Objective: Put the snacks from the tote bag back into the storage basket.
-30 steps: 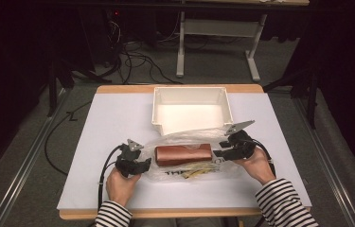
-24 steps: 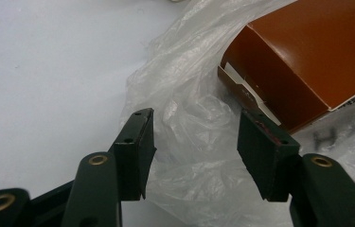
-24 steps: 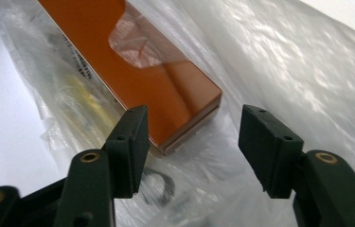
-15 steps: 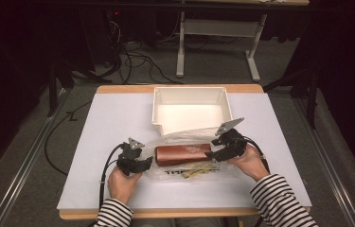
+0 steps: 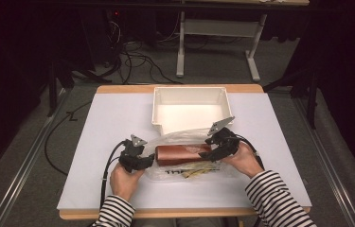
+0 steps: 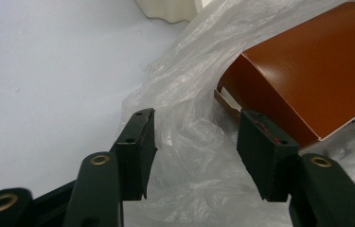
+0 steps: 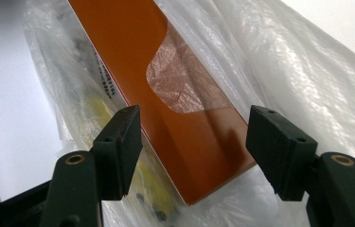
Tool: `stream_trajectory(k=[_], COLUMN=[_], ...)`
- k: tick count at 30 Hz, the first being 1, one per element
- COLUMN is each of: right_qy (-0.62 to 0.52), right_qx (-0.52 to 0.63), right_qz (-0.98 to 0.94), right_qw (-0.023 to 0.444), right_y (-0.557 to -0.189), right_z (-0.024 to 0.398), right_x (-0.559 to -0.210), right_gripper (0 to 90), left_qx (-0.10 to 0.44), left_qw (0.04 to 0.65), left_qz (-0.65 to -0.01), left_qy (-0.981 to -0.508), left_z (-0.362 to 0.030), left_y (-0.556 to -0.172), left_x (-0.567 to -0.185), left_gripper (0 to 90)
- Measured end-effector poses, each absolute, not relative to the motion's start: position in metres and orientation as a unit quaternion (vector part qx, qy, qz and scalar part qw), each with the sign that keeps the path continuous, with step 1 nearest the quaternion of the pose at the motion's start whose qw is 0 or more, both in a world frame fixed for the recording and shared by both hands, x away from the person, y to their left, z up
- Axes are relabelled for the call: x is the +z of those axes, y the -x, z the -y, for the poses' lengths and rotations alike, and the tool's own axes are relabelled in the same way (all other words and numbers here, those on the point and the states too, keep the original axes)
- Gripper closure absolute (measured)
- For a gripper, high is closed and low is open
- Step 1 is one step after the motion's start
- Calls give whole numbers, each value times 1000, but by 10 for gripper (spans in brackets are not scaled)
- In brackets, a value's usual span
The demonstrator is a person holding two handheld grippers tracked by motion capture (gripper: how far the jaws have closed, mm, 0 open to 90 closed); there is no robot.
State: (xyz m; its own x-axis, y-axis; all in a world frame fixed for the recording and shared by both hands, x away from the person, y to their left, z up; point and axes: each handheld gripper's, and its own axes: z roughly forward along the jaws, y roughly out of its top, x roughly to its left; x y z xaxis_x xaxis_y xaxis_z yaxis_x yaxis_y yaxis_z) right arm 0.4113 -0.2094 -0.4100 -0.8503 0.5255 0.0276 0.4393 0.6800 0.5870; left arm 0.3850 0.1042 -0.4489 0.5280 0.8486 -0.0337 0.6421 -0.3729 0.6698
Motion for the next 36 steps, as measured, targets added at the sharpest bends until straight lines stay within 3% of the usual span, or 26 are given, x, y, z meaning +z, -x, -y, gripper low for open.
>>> stream_trajectory(k=[14, 26, 36], right_qy=[-241, -224, -209], right_qx=[281, 258, 217], right_qz=[-927, -940, -953], right_qw=[65, 13, 37], right_y=[-424, -432, -422], right_z=[201, 191, 185], right_x=[-416, -429, -433], right_gripper=[296, 227, 247], left_qx=[161, 161, 157], left_qw=[319, 321, 296], left_qz=[-458, -459, -461], left_qy=[-814, -813, -822], left_z=[-103, -104, -99], left_y=[-385, -386, -390], left_x=[-450, -450, -457], left_gripper=[476, 477, 500])
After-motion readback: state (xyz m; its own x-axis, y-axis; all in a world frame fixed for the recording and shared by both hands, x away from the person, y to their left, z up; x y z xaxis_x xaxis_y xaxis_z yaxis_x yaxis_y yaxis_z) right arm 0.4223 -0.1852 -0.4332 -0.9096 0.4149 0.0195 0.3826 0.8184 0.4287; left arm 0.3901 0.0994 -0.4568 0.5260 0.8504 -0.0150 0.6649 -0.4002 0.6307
